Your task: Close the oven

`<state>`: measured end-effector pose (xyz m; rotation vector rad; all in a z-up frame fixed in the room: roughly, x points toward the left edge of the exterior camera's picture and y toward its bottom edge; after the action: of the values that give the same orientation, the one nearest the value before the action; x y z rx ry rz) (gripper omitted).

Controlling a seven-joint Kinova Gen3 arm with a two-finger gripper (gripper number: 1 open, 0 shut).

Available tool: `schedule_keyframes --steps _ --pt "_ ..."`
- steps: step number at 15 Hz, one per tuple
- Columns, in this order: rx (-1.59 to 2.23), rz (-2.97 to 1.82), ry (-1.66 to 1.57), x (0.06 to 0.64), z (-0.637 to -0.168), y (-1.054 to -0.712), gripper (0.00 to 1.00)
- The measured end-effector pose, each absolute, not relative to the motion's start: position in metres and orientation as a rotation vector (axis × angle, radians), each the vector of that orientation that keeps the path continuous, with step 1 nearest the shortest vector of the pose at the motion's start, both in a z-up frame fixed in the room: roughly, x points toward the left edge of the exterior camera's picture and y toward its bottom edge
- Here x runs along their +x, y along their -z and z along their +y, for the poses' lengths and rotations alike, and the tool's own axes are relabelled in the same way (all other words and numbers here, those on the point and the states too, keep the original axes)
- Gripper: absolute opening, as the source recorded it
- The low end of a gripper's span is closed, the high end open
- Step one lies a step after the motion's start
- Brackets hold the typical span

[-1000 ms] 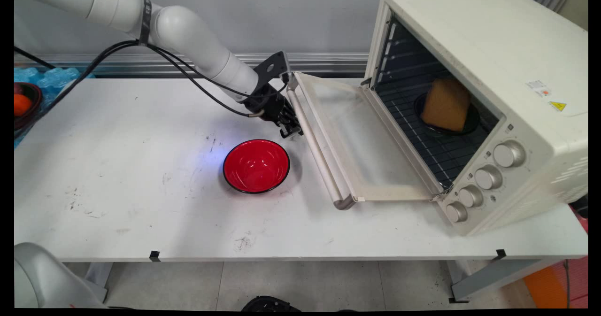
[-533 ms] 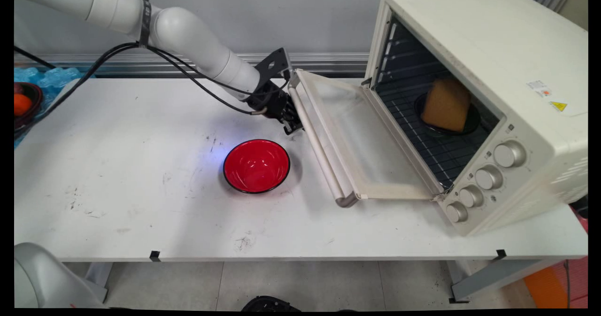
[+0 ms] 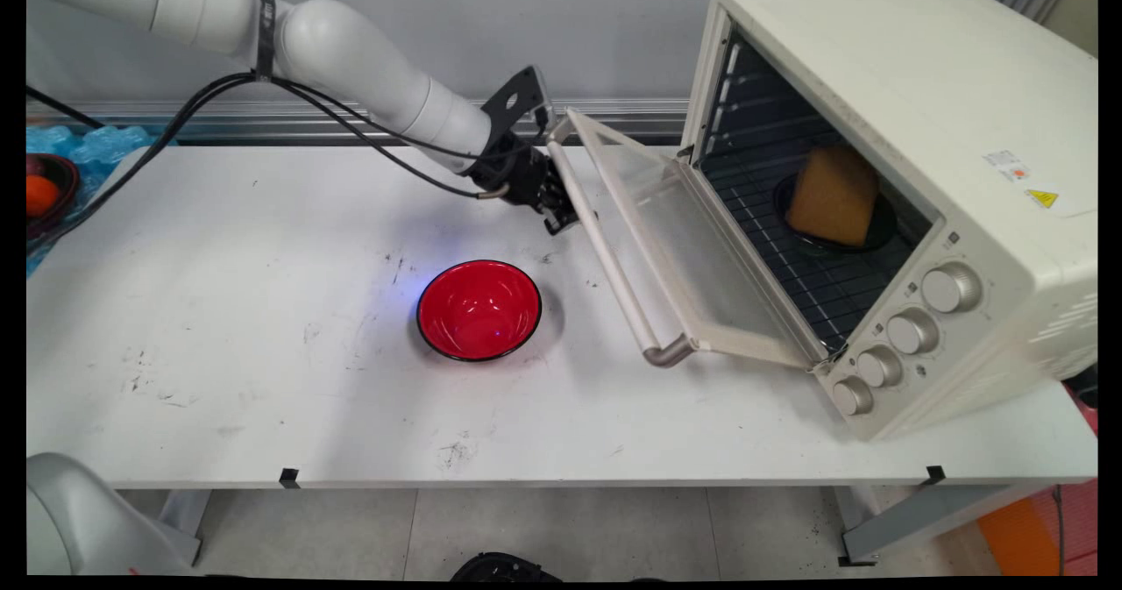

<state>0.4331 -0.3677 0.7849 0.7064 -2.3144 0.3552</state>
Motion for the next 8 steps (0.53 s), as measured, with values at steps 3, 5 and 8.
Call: schedule_keyframes --steps 3,5,8 --pt "0.707 -2.275 -0.367 0.428 -0.371 -0.798 0.00" --pt "0.707 -2.255 -0.373 0.425 -0.373 -0.805 0.00" --pt "0.706 -2.221 -0.384 0.419 -0.377 -0.818 0.00"
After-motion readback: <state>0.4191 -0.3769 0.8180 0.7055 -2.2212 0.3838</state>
